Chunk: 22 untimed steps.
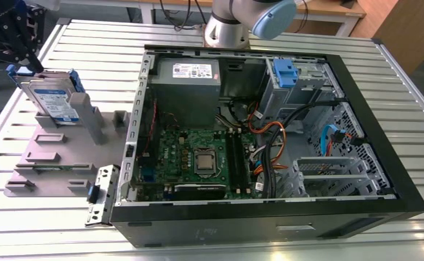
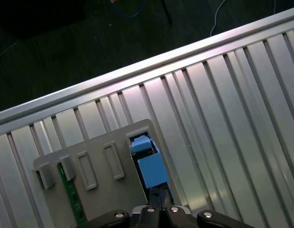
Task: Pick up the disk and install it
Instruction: 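Pick up the disk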
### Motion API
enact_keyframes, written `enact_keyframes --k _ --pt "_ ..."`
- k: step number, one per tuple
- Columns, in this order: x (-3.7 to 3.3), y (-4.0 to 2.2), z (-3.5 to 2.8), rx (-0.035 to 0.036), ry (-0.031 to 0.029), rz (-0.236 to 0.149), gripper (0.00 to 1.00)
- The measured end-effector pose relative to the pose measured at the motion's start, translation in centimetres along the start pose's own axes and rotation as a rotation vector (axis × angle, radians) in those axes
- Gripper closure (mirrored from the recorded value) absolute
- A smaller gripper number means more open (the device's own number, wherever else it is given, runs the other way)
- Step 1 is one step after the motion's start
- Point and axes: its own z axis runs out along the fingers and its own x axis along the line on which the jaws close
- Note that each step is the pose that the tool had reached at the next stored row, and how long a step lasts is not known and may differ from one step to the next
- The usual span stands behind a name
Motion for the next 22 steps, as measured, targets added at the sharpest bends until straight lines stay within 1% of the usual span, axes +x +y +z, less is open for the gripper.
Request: enact_keyframes --k 6,18,19,22 --pt "0.00 0.00 0.01 -0.0029 0.0021 -0.067 0.89" --pt "0.00 0.00 0.01 -0.0098 0.0070 -0.222 0.89" --pt "0.00 0.00 0.00 -0.0101 0.0073 -0.229 0.89" --pt "0.00 0.00 0.00 -0.0103 0.0075 -0.232 0.89"
